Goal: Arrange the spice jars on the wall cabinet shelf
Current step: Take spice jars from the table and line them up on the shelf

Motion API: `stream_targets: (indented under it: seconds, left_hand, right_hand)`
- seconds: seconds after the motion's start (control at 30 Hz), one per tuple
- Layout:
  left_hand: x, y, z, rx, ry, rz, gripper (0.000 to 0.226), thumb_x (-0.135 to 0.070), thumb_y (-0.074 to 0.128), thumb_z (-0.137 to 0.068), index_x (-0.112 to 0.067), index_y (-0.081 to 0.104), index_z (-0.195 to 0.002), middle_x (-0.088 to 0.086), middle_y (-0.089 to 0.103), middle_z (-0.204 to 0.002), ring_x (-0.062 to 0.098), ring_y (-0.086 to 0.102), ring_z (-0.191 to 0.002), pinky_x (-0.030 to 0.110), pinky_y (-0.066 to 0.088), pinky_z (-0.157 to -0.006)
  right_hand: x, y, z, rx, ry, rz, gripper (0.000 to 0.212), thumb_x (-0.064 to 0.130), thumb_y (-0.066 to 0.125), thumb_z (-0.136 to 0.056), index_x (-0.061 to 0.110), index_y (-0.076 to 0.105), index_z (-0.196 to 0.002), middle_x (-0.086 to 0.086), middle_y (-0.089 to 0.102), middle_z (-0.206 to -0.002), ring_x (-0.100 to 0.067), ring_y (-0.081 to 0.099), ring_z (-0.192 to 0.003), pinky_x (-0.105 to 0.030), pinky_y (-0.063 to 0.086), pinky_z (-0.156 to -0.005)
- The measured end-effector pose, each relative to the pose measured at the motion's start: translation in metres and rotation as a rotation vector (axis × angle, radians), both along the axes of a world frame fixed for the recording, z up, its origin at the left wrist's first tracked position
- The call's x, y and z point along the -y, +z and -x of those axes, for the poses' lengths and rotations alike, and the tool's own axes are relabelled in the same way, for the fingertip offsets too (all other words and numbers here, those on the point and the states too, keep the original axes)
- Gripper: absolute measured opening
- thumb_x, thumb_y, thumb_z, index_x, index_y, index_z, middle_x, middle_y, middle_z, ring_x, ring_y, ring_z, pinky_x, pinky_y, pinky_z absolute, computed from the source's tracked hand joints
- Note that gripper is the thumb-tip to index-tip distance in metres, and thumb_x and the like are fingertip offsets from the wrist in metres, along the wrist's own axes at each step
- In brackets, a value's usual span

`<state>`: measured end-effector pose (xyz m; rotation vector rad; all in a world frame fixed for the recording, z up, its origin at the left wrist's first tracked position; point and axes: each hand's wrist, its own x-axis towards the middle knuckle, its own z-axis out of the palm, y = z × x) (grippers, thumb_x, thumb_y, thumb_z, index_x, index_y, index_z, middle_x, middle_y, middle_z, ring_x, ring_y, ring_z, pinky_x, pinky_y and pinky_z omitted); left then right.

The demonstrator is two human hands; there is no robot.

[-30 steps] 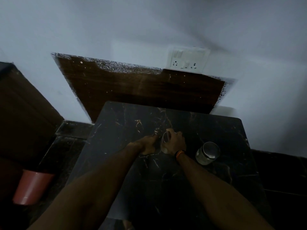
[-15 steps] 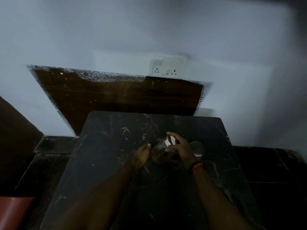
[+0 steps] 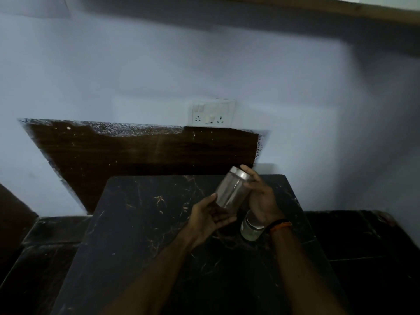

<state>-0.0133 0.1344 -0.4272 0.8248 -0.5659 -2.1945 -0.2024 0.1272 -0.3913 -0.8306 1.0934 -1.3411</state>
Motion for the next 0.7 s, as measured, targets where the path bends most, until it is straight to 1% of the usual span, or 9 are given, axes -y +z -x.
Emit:
stream_targets:
  seconds: [0.1,0.2,0.23,0.27,0.33,0.4,0.5,0.6,0.7]
  left_hand:
    - [0.001,0.014,0.012,-0.008,-0.045,0.129,0.071,-0.029,0.079,-0.078,-0.013,0.048,-0.14,0.024,0.056,-0.137,0.04,0.062,-0.12,0.053,0.05,-0.103]
    - [0.002,0.025,0.026,0.051,-0.024,0.234,0.071,-0.019,0.08,-0.075,-0.014,0.046,-0.137,0.019,0.059,-0.134,0.036,0.066,-0.115,0.048,0.054,-0.097]
    - [0.001,0.029,0.03,0.086,-0.006,0.275,0.07,-0.019,0.082,-0.074,-0.017,0.047,-0.136,0.017,0.059,-0.132,0.035,0.067,-0.114,0.048,0.054,-0.097]
    - [0.001,0.032,0.033,0.142,0.013,0.327,0.071,-0.02,0.083,-0.073,-0.02,0.048,-0.135,0.015,0.059,-0.132,0.033,0.067,-0.113,0.049,0.054,-0.098]
    - [0.001,0.038,0.038,0.3,0.044,0.467,0.078,-0.026,0.087,-0.068,-0.026,0.049,-0.136,0.006,0.059,-0.133,0.026,0.064,-0.117,0.046,0.055,-0.098]
    - [0.002,0.042,0.042,0.375,0.084,0.582,0.081,-0.027,0.089,-0.068,-0.027,0.048,-0.138,0.0,0.06,-0.133,0.02,0.062,-0.118,0.04,0.057,-0.095]
    - [0.004,0.051,0.044,0.331,0.125,0.629,0.071,-0.027,0.083,-0.075,-0.027,0.05,-0.138,0.002,0.059,-0.133,0.021,0.063,-0.117,0.041,0.058,-0.094]
    - [0.009,0.062,0.044,0.151,0.106,0.536,0.061,-0.021,0.074,-0.085,-0.024,0.05,-0.14,0.01,0.059,-0.134,0.029,0.064,-0.117,0.04,0.057,-0.091]
    - [0.017,0.068,0.045,0.082,0.037,0.507,0.07,-0.014,0.071,-0.083,-0.027,0.044,-0.147,0.012,0.059,-0.136,0.033,0.061,-0.121,0.046,0.054,-0.098]
  right_hand:
    - [0.004,0.007,-0.002,0.046,-0.048,-0.003,0.067,0.024,0.064,-0.082,0.019,0.048,-0.146,-0.018,0.052,-0.144,-0.039,0.054,-0.127,-0.052,0.05,-0.099]
    - [0.01,0.009,-0.003,0.024,-0.106,0.002,0.054,0.028,0.061,-0.095,0.026,0.047,-0.147,-0.014,0.051,-0.145,-0.035,0.06,-0.121,-0.045,0.059,-0.088]
    - [0.012,0.01,-0.002,-0.014,-0.122,-0.004,0.053,0.03,0.06,-0.097,0.03,0.045,-0.148,-0.013,0.05,-0.147,-0.035,0.059,-0.121,-0.047,0.059,-0.089]
    - [0.014,0.012,-0.001,-0.055,-0.133,-0.013,0.056,0.034,0.063,-0.096,0.032,0.043,-0.149,-0.012,0.048,-0.147,-0.035,0.059,-0.121,-0.051,0.059,-0.092]
    - [0.016,0.019,0.0,-0.129,-0.15,-0.024,0.073,0.044,0.073,-0.086,0.032,0.04,-0.15,-0.013,0.049,-0.145,-0.036,0.061,-0.119,-0.056,0.058,-0.094]
    - [0.016,0.027,0.001,-0.152,-0.161,-0.018,0.083,0.048,0.079,-0.079,0.028,0.042,-0.15,-0.014,0.054,-0.142,-0.035,0.064,-0.116,-0.056,0.059,-0.091]
    - [0.014,0.037,0.005,-0.073,-0.174,0.017,0.071,0.046,0.074,-0.081,0.026,0.05,-0.144,-0.015,0.063,-0.132,-0.035,0.067,-0.114,-0.048,0.062,-0.083]
    - [0.009,0.049,0.009,0.019,-0.148,0.062,0.068,0.047,0.068,-0.086,0.02,0.048,-0.146,-0.02,0.062,-0.134,-0.04,0.063,-0.118,-0.043,0.061,-0.081]
    - [0.004,0.061,0.011,0.065,-0.147,0.098,0.066,0.048,0.055,-0.089,0.015,0.049,-0.146,-0.023,0.062,-0.134,-0.035,0.064,-0.113,-0.041,0.058,-0.082]
